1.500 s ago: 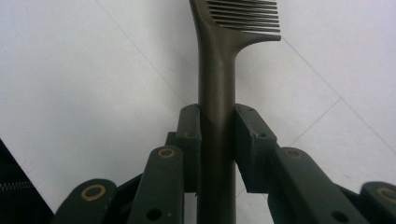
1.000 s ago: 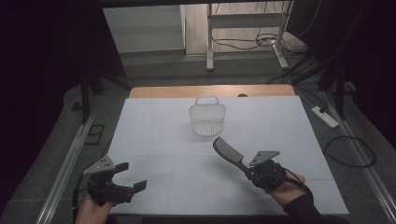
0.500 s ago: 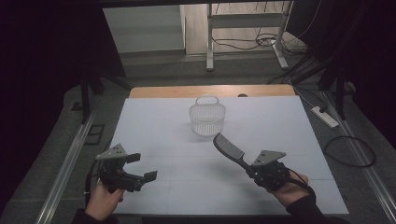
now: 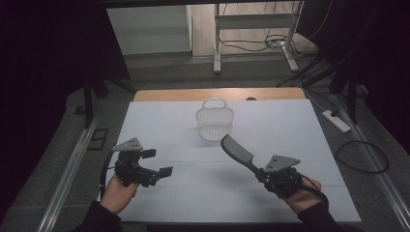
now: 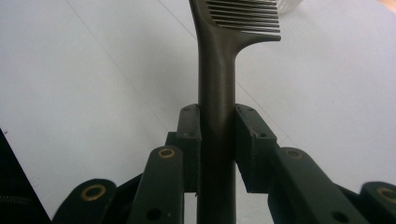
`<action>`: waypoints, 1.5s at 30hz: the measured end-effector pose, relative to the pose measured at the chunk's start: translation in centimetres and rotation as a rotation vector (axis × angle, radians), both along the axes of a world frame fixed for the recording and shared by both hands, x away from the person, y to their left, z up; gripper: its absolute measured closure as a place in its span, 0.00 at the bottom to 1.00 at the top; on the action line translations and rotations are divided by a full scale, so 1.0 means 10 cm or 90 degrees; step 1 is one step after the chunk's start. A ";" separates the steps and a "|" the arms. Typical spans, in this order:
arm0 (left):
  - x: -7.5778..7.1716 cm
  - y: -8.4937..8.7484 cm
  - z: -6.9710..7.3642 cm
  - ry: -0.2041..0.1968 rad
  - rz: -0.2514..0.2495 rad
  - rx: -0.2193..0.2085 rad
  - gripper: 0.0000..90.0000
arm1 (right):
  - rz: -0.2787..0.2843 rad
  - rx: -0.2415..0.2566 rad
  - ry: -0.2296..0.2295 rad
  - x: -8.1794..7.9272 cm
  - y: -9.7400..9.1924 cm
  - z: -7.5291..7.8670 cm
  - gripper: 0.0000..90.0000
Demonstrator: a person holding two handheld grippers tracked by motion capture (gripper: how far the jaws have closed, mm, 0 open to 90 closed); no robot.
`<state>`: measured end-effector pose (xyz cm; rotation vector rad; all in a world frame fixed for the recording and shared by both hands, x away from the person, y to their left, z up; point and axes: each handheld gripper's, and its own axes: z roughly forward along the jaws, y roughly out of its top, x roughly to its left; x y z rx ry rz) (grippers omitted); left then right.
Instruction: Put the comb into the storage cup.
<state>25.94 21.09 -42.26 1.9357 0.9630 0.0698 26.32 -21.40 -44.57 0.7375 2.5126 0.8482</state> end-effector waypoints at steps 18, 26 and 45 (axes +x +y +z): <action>0.34 -0.36 0.16 0.008 -0.037 -0.019 0.00 | 0.019 0.037 -0.039 -0.04 0.00 0.08 0.81; 0.43 -0.49 0.20 0.013 -0.051 -0.023 0.00 | 0.024 0.040 -0.049 -0.05 0.01 0.10 0.81; 0.52 -0.61 0.19 0.042 -0.076 -0.060 0.00 | 0.049 0.053 -0.075 -0.12 0.12 0.12 0.81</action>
